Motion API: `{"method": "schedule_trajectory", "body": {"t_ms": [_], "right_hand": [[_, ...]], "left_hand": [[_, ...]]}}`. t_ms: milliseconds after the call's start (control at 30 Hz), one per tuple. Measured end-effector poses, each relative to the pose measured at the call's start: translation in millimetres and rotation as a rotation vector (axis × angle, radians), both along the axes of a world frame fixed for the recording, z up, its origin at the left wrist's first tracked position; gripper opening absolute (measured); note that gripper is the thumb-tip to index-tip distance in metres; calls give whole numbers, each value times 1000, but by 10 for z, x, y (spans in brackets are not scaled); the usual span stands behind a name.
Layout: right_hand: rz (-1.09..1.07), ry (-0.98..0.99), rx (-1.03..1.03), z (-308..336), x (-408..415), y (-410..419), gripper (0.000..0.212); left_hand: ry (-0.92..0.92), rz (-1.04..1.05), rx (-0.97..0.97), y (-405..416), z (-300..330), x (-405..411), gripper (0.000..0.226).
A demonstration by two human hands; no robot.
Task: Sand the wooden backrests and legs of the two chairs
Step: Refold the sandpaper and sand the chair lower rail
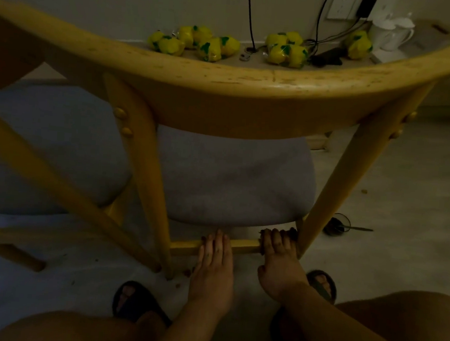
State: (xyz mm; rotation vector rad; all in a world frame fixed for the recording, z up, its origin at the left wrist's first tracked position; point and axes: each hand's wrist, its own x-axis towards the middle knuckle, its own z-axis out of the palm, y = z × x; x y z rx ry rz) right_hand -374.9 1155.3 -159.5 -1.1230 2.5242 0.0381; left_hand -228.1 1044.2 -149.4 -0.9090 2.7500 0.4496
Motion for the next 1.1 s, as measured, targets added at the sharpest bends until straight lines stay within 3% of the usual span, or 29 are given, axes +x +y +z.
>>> {"method": "schedule_trajectory", "body": {"t_ms": [167, 367, 533, 767, 1000, 1100], "right_hand": [[139, 29, -13, -55, 137, -46, 97], [-59, 15, -45, -4, 52, 130, 98], [95, 42, -25, -22, 170, -8, 94], [-129, -61, -23, 38, 78, 98, 95], [2, -126, 30, 87, 210, -90, 96], [-73, -182, 8, 140, 33, 59, 98]], "left_hand": [[-8, 11, 7, -13, -6, 1, 81], [-33, 10, 5, -42, 17, -3, 89], [-21, 10, 0, -19, 33, -7, 80], [5, 8, -13, 17, 37, -83, 86], [-53, 2, -15, 0, 33, -8, 81], [-42, 2, -42, -5, 41, -4, 83]]}}
